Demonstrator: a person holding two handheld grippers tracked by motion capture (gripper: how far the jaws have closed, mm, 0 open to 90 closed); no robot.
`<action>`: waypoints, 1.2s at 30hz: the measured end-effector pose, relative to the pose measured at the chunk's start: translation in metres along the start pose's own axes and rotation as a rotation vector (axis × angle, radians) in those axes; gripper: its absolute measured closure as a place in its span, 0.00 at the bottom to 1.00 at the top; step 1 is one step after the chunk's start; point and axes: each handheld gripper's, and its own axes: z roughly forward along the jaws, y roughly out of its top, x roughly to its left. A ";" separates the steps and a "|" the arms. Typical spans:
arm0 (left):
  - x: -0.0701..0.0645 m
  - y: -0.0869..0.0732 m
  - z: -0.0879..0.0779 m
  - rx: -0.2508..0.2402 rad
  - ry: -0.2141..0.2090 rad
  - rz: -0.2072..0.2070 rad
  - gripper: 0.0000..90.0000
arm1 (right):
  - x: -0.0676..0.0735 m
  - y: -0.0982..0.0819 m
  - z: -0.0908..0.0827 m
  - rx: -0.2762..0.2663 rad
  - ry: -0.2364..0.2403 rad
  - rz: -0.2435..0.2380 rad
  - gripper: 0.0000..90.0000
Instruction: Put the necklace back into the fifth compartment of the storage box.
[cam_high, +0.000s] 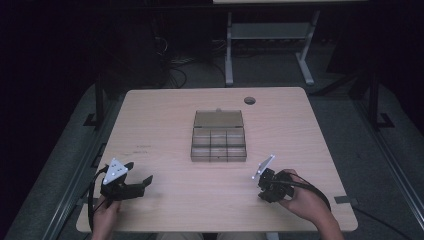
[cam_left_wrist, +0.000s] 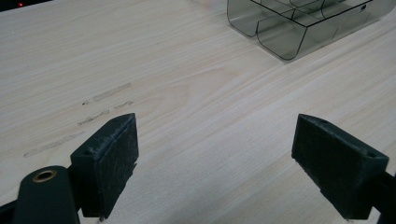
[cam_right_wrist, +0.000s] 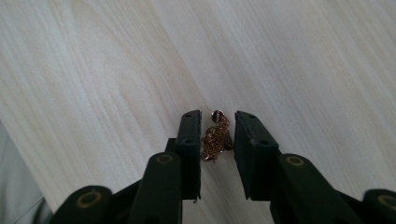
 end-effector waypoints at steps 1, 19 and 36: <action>0.000 0.000 0.000 0.000 0.000 0.000 0.16 | 0.000 0.000 0.000 0.000 0.000 0.000 0.81; 0.000 0.000 0.000 -0.002 -0.003 -0.003 0.16 | -0.001 0.004 -0.005 0.008 0.021 0.028 0.93; 0.000 0.000 0.000 -0.009 -0.006 -0.011 0.16 | -0.005 0.021 -0.036 -0.039 0.022 0.006 0.93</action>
